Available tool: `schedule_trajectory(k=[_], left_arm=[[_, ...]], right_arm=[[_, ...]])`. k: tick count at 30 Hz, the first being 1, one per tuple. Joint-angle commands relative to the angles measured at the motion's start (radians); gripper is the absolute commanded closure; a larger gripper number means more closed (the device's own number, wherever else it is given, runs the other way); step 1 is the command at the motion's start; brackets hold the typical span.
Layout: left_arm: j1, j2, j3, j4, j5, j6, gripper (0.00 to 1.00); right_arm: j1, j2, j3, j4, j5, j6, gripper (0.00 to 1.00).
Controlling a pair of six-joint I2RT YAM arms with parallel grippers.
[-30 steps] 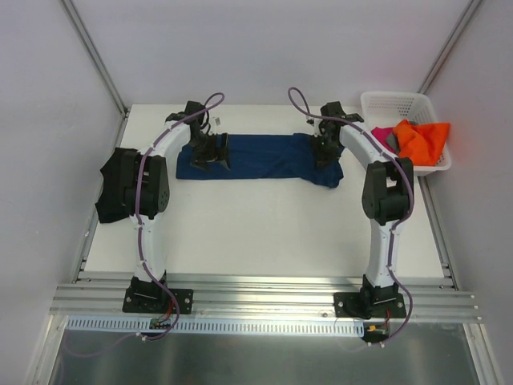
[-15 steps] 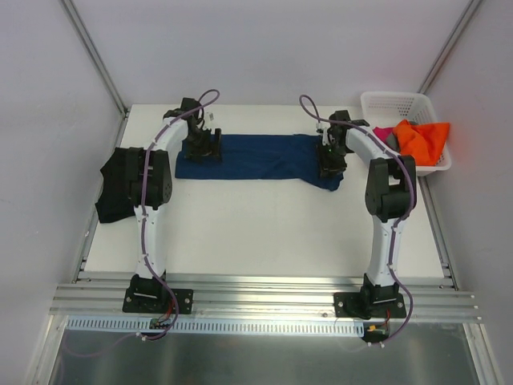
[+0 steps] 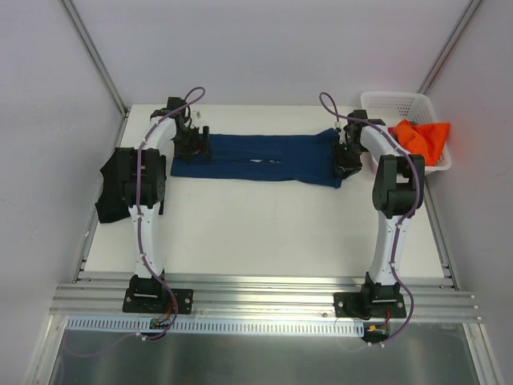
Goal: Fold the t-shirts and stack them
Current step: Fold the tshirt
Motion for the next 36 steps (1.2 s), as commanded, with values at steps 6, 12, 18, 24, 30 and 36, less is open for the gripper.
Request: schedule_trajectory(k=[6, 12, 18, 24, 30, 36], left_arm=[[0.005, -0.064, 0.032, -0.042, 0.041, 0.023, 0.18], [-0.017, -0.150, 0.091, -0.040, 0.049, 0.027, 0.18], [-0.017, -0.158, 0.184, -0.040, 0.006, 0.050, 0.17], [-0.017, -0.100, 0.215, -0.039, -0.022, 0.096, 0.17], [-0.017, -0.073, 0.163, -0.037, -0.032, 0.099, 0.17], [-0.017, -0.009, 0.184, -0.034, -0.028, 0.121, 0.17]], right_arm=[[-0.004, -0.032, 0.081, -0.043, -0.012, 0.007, 0.53], [0.030, -0.135, 0.089, -0.053, 0.002, 0.009, 0.53], [0.034, -0.184, 0.082, -0.018, -0.013, 0.035, 0.53], [0.056, -0.101, 0.154, -0.009, -0.065, 0.088, 0.52], [0.062, -0.014, 0.205, 0.026, -0.198, 0.174, 0.50], [0.062, 0.095, 0.302, 0.083, -0.298, 0.268, 0.50]])
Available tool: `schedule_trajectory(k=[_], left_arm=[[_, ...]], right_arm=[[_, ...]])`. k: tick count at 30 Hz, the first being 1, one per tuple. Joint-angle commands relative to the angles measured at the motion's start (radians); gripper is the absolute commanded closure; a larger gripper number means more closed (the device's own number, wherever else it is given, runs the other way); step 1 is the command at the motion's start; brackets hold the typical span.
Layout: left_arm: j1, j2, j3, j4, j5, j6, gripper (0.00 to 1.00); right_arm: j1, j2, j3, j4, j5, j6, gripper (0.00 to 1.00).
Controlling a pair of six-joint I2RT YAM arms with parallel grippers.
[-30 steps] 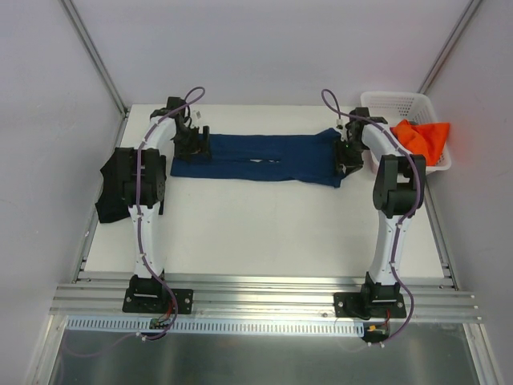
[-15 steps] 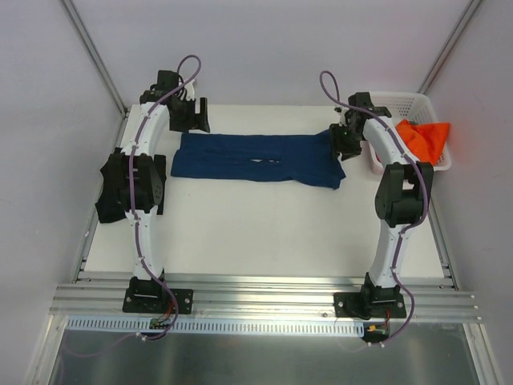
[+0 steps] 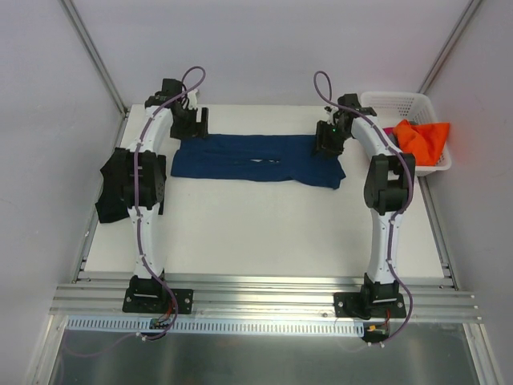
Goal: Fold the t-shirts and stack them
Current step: Fold the tshirt
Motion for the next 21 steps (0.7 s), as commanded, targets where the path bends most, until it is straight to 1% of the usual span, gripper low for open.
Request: schedule_trajectory(k=[1, 4, 8, 14, 21], left_arm=[[-0.009, 0.042, 0.018, -0.012, -0.016, 0.032, 0.18], [-0.009, 0.060, 0.013, -0.012, -0.022, 0.032, 0.18], [-0.009, 0.066, -0.017, -0.014, -0.027, 0.033, 0.18], [-0.011, 0.040, -0.085, -0.021, -0.036, 0.024, 0.18], [-0.032, 0.026, -0.140, -0.031, -0.056, 0.023, 0.18]], right_arm=[[0.005, 0.062, 0.094, 0.047, -0.092, 0.095, 0.50], [0.005, 0.096, 0.121, 0.065, -0.108, 0.123, 0.49], [0.007, 0.107, 0.108, 0.072, -0.117, 0.123, 0.49], [0.000, 0.099, 0.062, 0.067, -0.148, 0.159, 0.48], [-0.001, 0.125, 0.081, 0.058, -0.152, 0.164, 0.48]])
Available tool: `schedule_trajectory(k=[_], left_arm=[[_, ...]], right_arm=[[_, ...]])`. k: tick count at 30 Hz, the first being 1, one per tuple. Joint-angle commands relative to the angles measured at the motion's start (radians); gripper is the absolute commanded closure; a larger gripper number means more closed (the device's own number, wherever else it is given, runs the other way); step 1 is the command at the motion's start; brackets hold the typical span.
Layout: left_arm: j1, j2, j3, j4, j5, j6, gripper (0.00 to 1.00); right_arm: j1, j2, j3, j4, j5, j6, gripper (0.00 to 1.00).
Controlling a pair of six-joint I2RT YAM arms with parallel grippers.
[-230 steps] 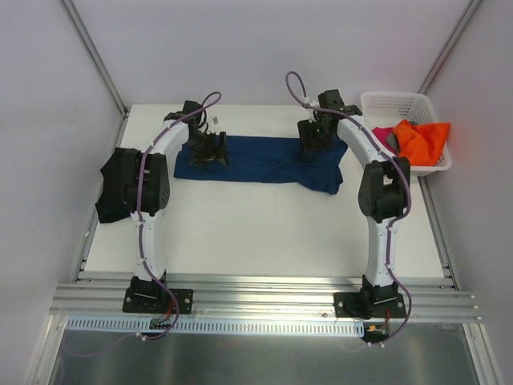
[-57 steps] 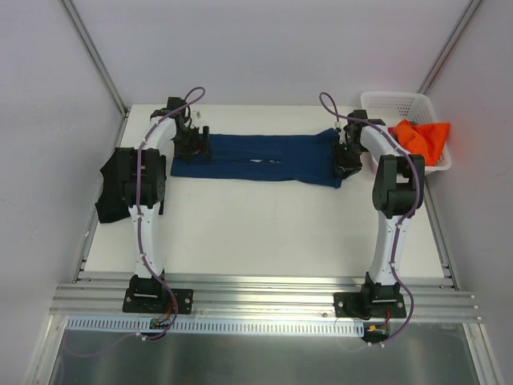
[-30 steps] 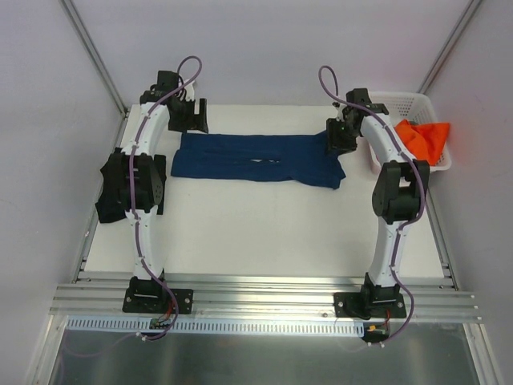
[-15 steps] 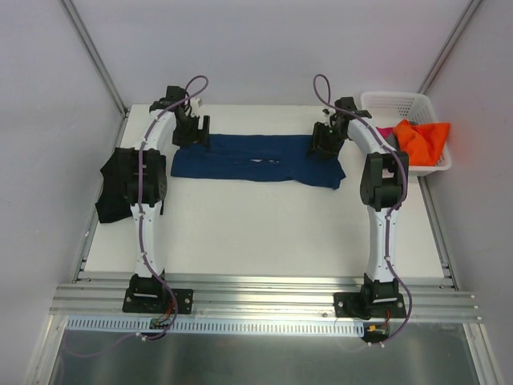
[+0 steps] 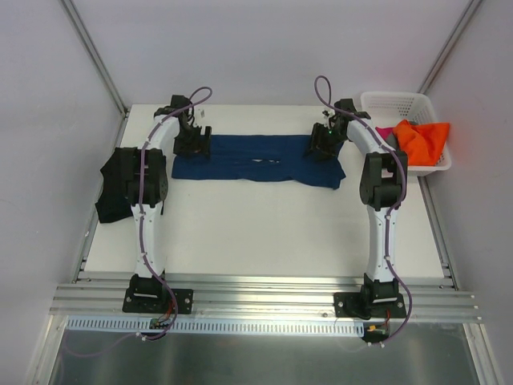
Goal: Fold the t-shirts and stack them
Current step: Fold the tshirt
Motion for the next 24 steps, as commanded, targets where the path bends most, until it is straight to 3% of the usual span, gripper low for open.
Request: schedule_trajectory(k=[1, 10, 24], left_arm=[[-0.024, -0.049, -0.036, -0.038, -0.017, 0.008, 0.18], [-0.096, -0.112, -0.163, -0.041, -0.025, -0.018, 0.18], [-0.117, -0.389, -0.467, -0.076, 0.018, -0.044, 0.18]], right_arm=[[-0.002, 0.001, 0.021, 0.002, -0.031, 0.023, 0.48], [-0.006, 0.035, 0.059, -0.004, -0.034, 0.015, 0.47], [-0.019, 0.093, 0.203, 0.004, 0.064, -0.012, 0.44]])
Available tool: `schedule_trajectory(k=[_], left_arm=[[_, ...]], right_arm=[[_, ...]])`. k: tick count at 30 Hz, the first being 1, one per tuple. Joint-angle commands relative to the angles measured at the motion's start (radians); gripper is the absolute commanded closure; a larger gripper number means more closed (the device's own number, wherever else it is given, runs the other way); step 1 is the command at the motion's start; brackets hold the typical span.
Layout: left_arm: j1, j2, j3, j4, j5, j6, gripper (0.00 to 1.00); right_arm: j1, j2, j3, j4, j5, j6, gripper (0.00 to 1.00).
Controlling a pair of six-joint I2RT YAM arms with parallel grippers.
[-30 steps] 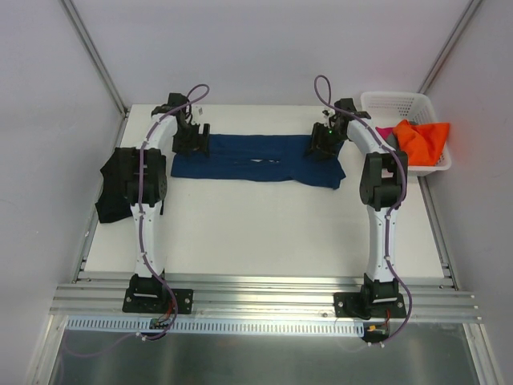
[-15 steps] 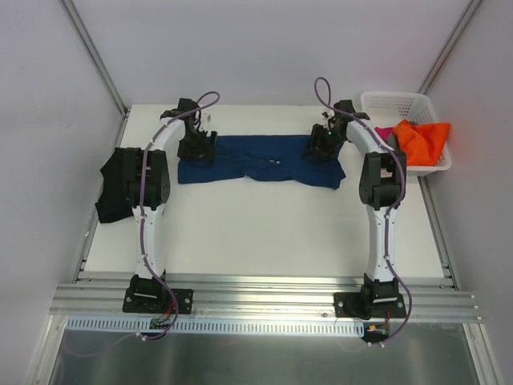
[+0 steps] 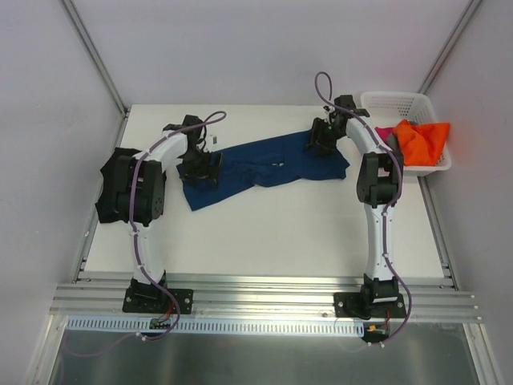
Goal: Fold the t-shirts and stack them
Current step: Fold the tshirt
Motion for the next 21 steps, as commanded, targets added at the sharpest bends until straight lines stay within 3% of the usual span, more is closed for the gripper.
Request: schedule_trajectory(k=[1, 13, 19, 21], left_arm=[[0.005, -0.133, -0.052, -0.054, 0.027, -0.012, 0.18], [-0.017, -0.341, -0.279, -0.086, 0.050, -0.011, 0.20], [-0.017, -0.303, -0.078, -0.059, -0.030, 0.052, 0.14], [-0.017, -0.282, 0.000, -0.037, -0.025, 0.073, 0.03]], right_arm=[[-0.015, 0.017, 0.091, 0.020, 0.055, -0.014, 0.44], [-0.011, 0.077, 0.229, 0.093, 0.055, 0.009, 0.43], [0.011, -0.081, 0.104, 0.114, 0.075, -0.007, 0.41], [0.017, -0.151, 0.042, 0.112, 0.092, -0.005, 0.39]])
